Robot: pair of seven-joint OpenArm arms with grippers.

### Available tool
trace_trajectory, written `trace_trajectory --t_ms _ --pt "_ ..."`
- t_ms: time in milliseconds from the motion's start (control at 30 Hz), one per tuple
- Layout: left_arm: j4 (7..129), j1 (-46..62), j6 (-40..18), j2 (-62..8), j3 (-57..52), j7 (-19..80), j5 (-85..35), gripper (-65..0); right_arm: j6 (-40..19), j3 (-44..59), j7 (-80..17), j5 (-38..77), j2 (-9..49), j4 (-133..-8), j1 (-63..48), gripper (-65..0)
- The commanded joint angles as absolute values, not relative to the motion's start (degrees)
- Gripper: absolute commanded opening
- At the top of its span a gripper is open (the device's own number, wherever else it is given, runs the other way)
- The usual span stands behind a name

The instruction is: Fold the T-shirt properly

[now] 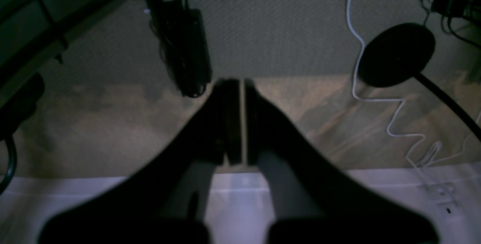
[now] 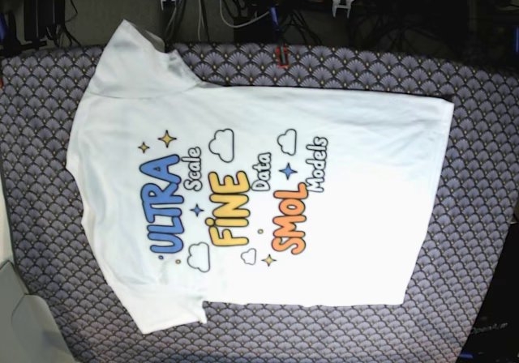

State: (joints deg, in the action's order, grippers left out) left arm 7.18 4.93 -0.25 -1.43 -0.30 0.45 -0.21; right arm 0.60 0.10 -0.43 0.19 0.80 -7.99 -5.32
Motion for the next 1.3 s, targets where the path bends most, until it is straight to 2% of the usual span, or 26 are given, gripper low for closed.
trace_trajectory --t_ms 0,1100,1267 --pt "7.43 5.14 -0.22 -1.63 -0.31 0.48 -0.04 -64.7 -0.13 0.04 -0.48 -0.13 0.84 -8.13 -5.67 -65.0" --pt "7.69 6.20 -0.22 -1.98 -0.40 -0.04 -0.04 -64.7 -0.13 0.04 -0.04 -0.13 0.84 -8.22 -5.76 -65.0" --pt "15.16 11.30 -0.22 -2.15 -0.40 -0.04 -0.04 -64.7 -0.13 0.04 1.19 -0.13 1.63 -10.15 -7.87 -65.0"
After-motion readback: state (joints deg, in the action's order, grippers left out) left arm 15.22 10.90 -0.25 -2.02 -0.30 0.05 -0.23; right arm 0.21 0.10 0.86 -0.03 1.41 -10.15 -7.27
